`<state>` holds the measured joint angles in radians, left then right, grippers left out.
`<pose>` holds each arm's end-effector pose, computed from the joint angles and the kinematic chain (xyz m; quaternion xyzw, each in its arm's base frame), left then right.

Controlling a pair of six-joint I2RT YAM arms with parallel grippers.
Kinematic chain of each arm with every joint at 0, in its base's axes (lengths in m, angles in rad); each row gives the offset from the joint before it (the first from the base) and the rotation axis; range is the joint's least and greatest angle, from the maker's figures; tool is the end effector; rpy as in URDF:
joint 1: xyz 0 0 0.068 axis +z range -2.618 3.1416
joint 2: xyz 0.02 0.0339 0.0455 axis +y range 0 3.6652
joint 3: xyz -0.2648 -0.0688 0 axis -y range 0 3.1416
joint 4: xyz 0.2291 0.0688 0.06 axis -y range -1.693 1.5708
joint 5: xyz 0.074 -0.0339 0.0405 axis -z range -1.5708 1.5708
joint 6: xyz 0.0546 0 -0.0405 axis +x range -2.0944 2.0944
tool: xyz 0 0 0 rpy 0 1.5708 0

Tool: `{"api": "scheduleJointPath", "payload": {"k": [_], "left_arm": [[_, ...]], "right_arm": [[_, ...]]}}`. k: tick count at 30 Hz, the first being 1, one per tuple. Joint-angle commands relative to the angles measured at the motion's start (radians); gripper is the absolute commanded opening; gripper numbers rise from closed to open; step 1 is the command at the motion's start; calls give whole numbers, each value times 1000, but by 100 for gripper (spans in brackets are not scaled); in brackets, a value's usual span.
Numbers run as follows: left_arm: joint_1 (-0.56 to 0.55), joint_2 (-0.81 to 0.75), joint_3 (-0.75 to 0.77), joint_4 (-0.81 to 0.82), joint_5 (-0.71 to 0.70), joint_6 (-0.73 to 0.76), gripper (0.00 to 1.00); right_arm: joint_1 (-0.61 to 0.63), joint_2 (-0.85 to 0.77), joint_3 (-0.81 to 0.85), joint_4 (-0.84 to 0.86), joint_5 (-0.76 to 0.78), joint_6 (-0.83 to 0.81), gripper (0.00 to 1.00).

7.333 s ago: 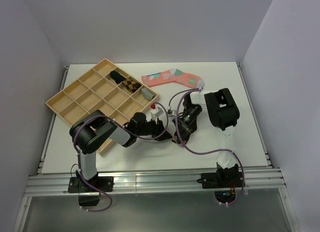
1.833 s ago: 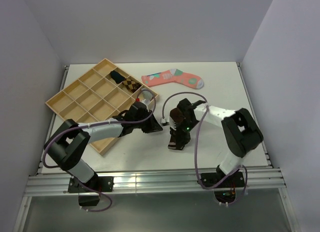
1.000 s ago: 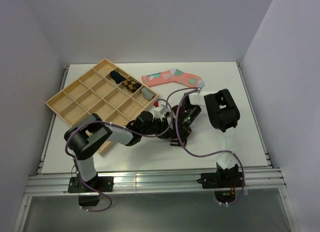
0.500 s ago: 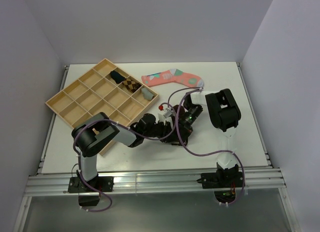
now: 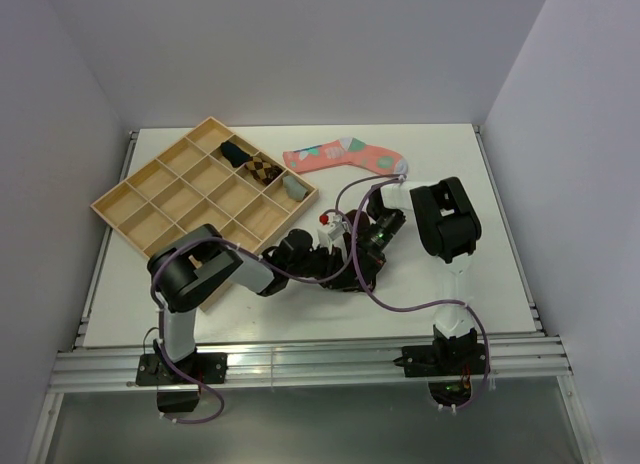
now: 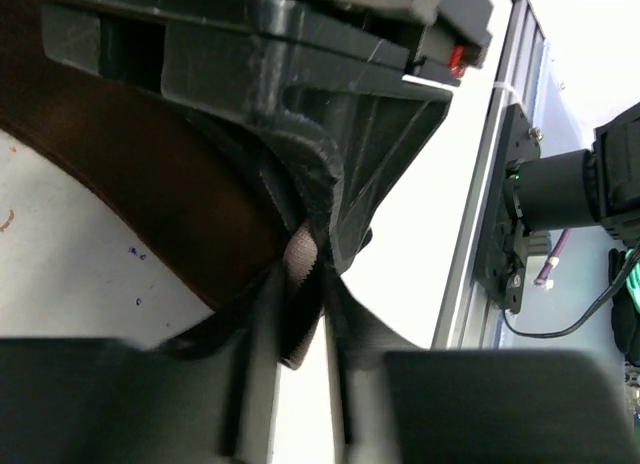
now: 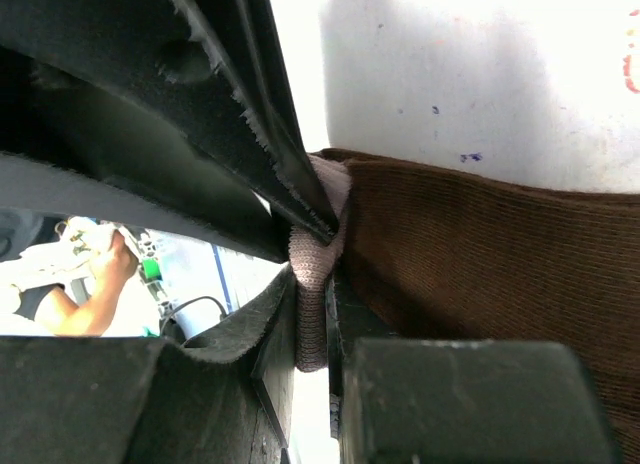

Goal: Roll the socks
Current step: Roll the sock at the center of the board.

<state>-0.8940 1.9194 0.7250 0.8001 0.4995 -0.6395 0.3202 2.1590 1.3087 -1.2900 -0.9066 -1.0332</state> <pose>0.2070 -0.2994 0.1245 0.2383 0.7822 -0.5211 0.2446 0.2761 0.1368 0.1106 0.4444 -0.7497 -0.4820 0.0900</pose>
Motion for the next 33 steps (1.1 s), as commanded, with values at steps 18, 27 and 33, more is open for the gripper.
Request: {"api": "scheduleJointPath", "payload": {"k": [18,27,33], "left_arm": [[-20,-3,185,-551,-98,-45,0],[-20,-34,246,-745,-119,-62,0],[-22,-63,378,-1051,-136,-23,0]], "right_arm": [[-17,-425,-244,539,224,424,48],[-39,-652,-377,635,348,456,52],[-58,-798,-462,693,419,424,51]]}}
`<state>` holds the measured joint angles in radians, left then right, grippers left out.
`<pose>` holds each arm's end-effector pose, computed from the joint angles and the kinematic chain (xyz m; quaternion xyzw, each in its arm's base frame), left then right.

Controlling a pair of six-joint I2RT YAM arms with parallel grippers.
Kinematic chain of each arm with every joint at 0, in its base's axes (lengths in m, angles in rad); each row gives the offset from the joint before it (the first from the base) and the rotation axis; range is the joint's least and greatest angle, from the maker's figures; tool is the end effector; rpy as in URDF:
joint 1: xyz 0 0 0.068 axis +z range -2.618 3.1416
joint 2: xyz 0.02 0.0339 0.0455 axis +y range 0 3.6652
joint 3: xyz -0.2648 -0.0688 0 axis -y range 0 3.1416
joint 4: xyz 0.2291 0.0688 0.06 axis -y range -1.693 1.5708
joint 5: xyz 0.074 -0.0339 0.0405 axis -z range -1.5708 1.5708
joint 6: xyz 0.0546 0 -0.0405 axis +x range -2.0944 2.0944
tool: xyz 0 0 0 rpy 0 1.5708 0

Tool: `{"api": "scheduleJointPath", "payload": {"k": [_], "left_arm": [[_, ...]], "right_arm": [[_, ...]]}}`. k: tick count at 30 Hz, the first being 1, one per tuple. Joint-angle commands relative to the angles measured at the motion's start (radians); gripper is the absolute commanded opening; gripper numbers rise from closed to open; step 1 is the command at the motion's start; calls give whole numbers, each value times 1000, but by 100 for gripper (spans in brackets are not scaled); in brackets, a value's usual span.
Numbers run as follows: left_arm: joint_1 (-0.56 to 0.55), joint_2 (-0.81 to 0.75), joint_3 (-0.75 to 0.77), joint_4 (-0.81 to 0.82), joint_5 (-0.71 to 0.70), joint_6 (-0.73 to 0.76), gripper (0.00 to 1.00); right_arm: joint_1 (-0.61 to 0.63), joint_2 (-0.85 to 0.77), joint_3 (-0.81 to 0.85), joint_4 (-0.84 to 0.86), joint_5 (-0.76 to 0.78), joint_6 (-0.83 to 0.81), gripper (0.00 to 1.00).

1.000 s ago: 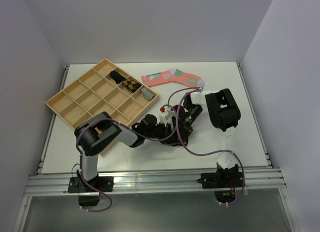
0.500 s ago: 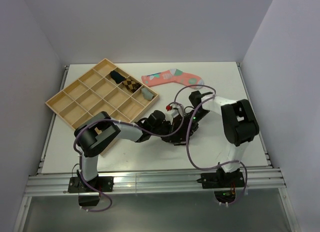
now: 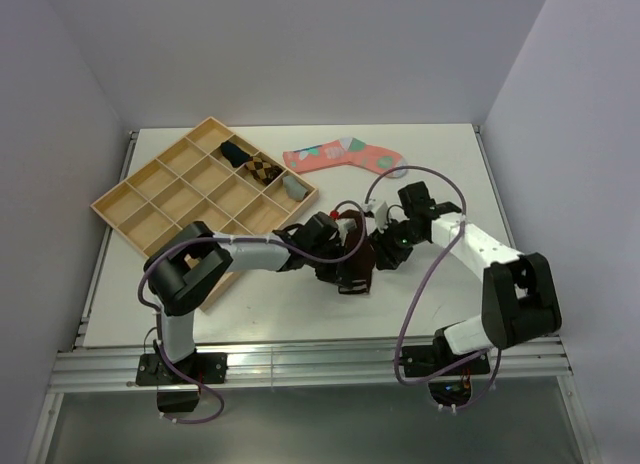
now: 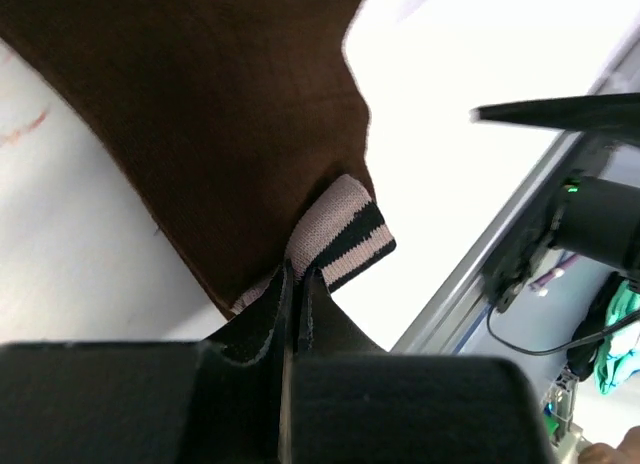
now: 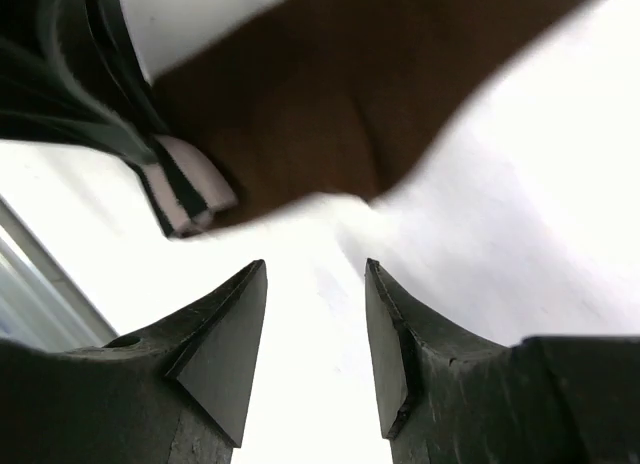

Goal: Roll the socks
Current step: Roll the sock at the center of the board.

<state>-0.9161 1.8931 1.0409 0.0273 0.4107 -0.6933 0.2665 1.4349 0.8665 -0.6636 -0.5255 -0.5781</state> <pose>0.2166 -0.3179 0.1406 0.1752 0.8978 -0.3887 0.1105 0.2338 0.0922 0.1888 -0.4301 0.8503 0.2277 0.2006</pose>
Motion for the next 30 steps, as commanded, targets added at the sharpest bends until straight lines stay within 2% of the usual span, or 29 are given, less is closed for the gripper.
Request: {"api": "scheduleJointPath", "payload": {"k": [1,6,12,17,22,30], "left_arm": [[0,-42,109,-317,-67,47,0],[0,-2,214,-447,-4,78,0],[6,90,271,-443,144,74,1],[25,172,289,-435,240,72,0],[37,221,303,-438,300,77,0],[52,250,298,-434,346,69,0]], "right_arm": [[-4,-112,-33,76,39,-34,51],[-3,-195,-53,68,-27,-97,51],[34,-234,-101,65,-76,-204,51],[152,-258,-165,104,-30,-236,48],[270,-307,-213,151,-7,-239,51],[364,-310,-228,176,-13,-216,50]]}}
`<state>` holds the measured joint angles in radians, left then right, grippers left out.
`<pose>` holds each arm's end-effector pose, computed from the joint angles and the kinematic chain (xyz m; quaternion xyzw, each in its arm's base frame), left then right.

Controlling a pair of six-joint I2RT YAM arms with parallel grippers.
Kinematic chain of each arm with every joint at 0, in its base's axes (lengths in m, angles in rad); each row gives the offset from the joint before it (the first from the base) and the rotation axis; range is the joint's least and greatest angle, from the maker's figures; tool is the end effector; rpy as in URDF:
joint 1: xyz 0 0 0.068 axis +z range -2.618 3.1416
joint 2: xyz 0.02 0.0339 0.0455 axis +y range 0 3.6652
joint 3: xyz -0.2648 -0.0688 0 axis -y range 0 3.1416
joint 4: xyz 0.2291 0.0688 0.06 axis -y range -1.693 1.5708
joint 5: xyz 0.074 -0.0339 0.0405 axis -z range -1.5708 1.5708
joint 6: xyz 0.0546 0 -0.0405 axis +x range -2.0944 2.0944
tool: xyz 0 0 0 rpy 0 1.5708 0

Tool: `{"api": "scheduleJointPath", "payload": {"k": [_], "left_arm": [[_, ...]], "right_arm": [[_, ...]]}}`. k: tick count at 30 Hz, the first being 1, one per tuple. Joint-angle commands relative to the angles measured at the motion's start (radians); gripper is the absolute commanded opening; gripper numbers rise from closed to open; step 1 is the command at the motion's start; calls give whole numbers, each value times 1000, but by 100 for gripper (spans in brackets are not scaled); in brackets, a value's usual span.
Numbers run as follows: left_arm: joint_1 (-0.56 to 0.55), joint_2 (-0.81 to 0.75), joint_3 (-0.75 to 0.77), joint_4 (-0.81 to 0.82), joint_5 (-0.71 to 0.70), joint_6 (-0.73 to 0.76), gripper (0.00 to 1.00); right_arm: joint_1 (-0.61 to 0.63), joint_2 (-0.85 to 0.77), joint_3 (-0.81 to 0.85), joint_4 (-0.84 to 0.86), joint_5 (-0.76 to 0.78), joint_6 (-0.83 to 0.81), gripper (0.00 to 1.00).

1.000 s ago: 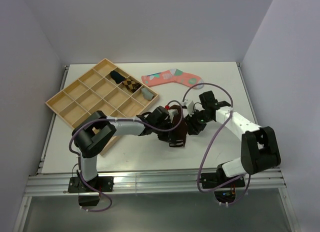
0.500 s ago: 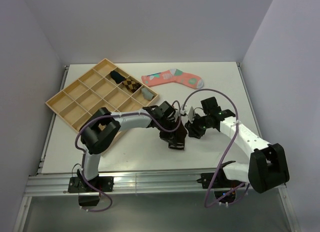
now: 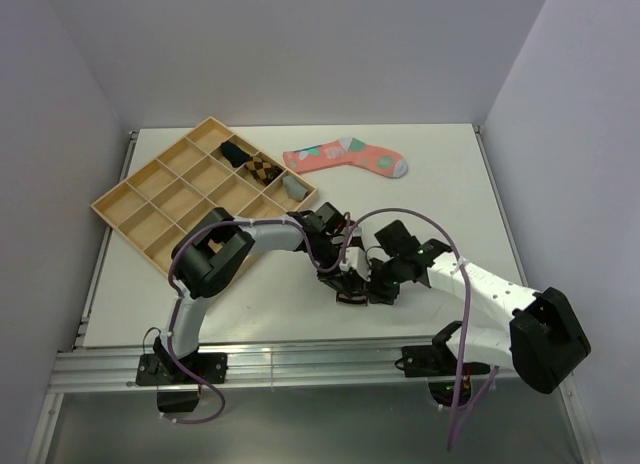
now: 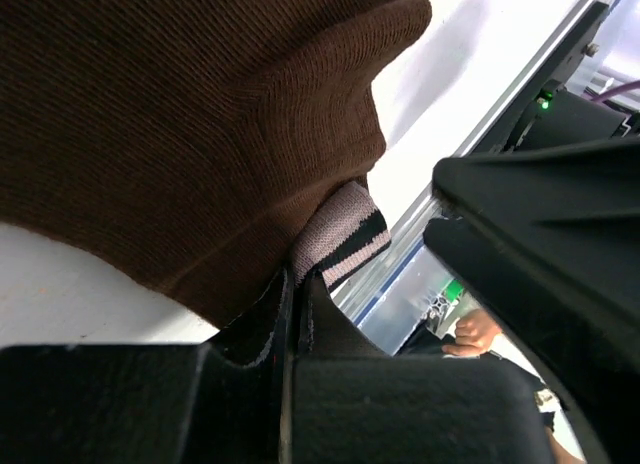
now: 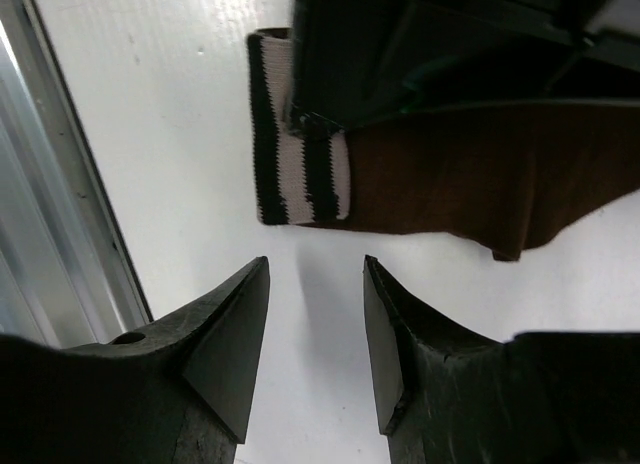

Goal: Roll the socks
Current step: Roll the sock at the center of the board.

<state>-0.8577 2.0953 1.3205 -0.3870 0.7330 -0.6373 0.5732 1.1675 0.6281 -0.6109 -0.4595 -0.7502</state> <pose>0.2366 -0.3293 0.1202 -0.1729 -0.9006 0.3862 0.0995 0.1496 0.1254 0.1786 -0.6226 0.7221 0.2039 0.2221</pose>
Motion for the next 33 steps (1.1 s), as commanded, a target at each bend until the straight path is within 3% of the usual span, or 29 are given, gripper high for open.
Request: {"api": "scheduleJointPath", "payload": {"k": [1,6,23,33], "left_arm": [[-3,46,16,-13,26,11,0],[-1,46,5,-1,39,1,0],[2,48,-15,23,57,-10,0],[2,57,8,-6,52,1,0]], "right_arm": [[66,-45,12,122,-80,-44,50],[111,-40,9,132,-102,-38,50],[254,63,-7,313,31,23,48],[261,146,-15,335,79,5,47]]}}
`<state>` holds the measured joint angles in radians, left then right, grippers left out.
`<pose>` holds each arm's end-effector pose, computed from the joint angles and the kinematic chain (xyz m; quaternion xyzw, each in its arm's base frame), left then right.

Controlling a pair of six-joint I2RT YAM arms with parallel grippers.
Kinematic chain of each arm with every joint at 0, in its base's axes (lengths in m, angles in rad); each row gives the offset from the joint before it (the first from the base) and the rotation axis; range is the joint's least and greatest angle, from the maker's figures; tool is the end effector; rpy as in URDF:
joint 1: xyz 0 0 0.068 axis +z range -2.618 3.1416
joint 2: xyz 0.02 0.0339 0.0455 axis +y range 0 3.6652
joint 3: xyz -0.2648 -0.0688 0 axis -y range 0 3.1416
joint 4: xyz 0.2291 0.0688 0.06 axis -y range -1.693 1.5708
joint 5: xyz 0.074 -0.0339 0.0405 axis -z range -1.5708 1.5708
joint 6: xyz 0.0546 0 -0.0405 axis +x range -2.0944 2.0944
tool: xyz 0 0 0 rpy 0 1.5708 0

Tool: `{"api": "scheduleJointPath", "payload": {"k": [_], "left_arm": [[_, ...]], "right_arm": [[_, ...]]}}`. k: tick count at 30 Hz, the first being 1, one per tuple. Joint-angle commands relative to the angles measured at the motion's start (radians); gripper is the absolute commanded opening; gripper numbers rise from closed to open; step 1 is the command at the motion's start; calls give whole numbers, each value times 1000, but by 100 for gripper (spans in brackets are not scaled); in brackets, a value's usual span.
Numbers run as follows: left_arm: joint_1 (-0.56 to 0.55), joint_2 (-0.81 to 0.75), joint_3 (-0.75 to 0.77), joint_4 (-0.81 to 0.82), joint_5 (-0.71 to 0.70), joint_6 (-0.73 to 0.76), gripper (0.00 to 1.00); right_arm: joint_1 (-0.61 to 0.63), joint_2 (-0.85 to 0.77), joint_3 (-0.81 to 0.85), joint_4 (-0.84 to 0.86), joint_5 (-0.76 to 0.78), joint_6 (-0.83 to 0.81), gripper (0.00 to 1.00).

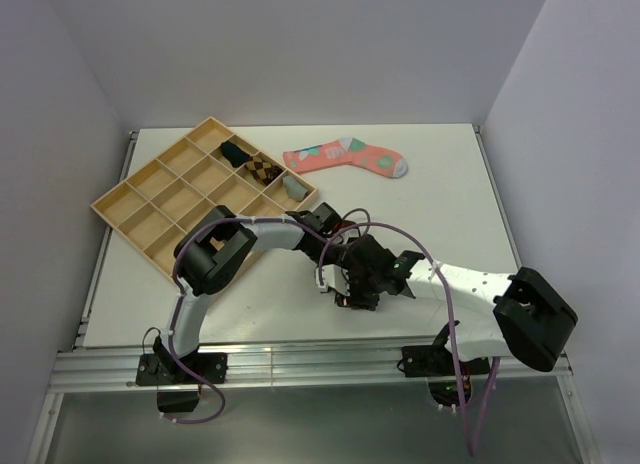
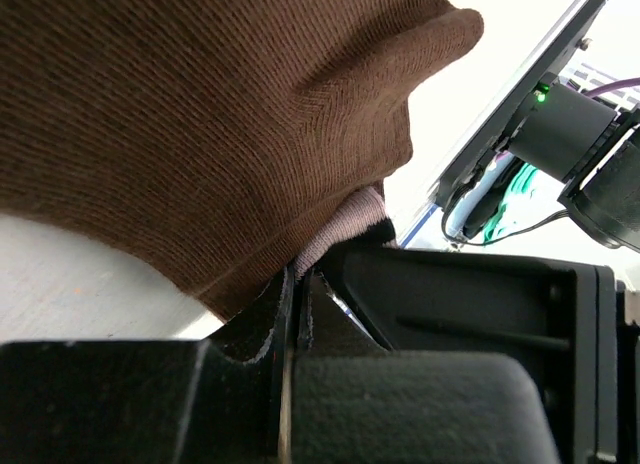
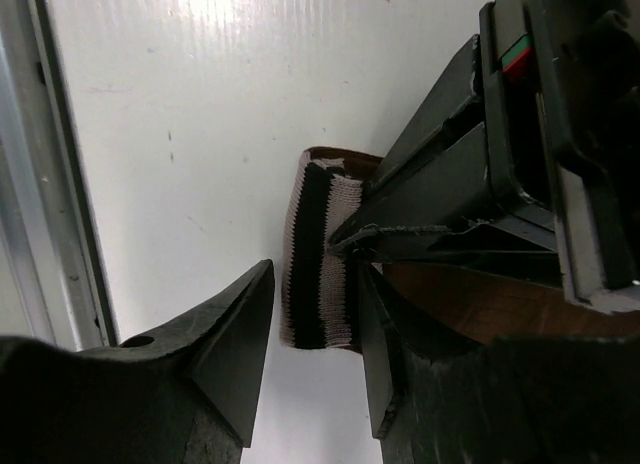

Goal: Roll the socks
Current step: Roll the sock at the center of the board.

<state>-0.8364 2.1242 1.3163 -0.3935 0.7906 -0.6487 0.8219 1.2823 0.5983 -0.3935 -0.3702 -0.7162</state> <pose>0.2402 -0.3240 0.1098 -0.1554 -0.8966 0.3935 0.1311 0.1348 0.1741 0.1591 -0.6952 0.6537 0.1909 0.2302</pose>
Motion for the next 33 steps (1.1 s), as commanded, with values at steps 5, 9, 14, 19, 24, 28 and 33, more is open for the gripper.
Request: {"api": "scheduleJointPath", "payload": {"k": [5,9,14,19,24,28,33], "left_arm": [[-17,31,20,-15,-7,15,0],[-13,22,17,-4,-5,3,0],[-6,-12,-34,86,-19,-110,11],[14,-116,-124,284,-80,-267,24],[19,-236,-267,530,-183,-479,30],[19,-277,-347,676,-257,-554,30],[19,-352,-433,783,-382,-585,31]], "right_arm": [[13,34,0,108,23,-63,46],[11,35,-12,99,27,-62,32],[10,23,-17,84,33,-39,14],[-7,-17,-40,73,10,-20,8],[-69,-49,-40,35,-62,-20,8],[-165,-18,1,-34,-153,-54,8],[-274,78,93,-180,-285,-138,7]]}}
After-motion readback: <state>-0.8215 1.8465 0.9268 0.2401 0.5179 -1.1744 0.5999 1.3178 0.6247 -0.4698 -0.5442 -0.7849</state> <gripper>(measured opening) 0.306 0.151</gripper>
